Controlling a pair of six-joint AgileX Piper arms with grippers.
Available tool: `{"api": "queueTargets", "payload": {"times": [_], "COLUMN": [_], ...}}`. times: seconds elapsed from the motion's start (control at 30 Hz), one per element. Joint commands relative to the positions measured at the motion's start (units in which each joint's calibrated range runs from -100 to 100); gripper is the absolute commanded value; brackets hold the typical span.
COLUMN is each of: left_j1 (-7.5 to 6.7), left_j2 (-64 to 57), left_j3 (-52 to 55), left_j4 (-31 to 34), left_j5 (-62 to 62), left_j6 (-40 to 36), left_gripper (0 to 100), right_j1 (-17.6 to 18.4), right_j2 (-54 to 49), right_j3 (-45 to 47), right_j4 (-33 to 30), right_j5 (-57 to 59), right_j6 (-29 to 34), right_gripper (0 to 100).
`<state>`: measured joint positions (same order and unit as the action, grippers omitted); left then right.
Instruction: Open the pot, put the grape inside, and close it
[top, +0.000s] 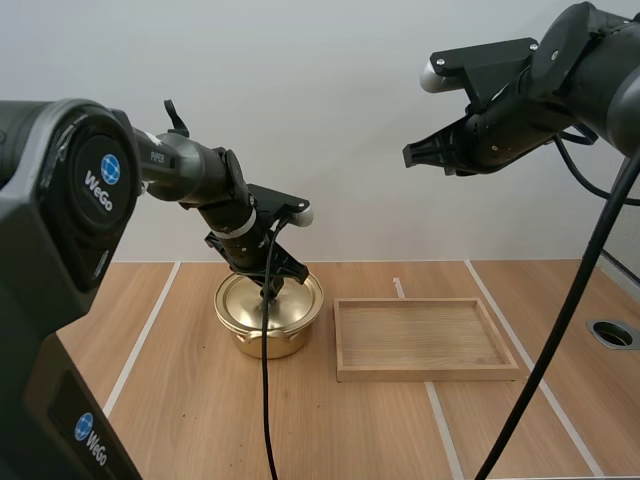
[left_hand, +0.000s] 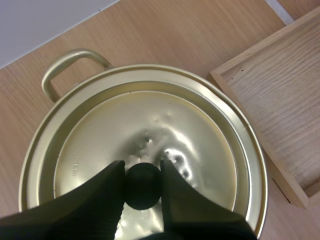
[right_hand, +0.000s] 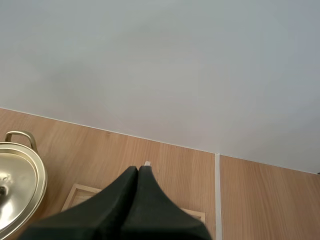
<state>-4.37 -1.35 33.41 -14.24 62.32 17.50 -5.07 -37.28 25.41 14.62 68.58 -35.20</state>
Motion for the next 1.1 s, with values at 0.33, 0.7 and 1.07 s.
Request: {"api": "queueTargets", "payload": {"times": [0.33, 0.7, 1.07], "left_j1": [-0.25, -0.25, -0.25], "left_j2": [0.16, 0.16, 0.04], "left_j3": [-0.36, -0.36, -0.72], "left_j4": [0.19, 0.19, 0.19], "left_j5": [1.01, 1.0, 1.02], "left_j6": [-0.27, -0.93, -0.93], "left_gripper": [0, 74, 100], "right_j1": [-0.33, -0.33, -0.33], "right_j2": [-0.71, -0.71, -0.71], "right_j3": [-0.14, -0.14, -0.14], "right_j4": [0.07, 0.07, 0.07], "right_j5": [1.92, 1.92, 1.92], "right_j6": [-0.19, -0.19, -0.19], "right_gripper": [0, 0, 0]}}
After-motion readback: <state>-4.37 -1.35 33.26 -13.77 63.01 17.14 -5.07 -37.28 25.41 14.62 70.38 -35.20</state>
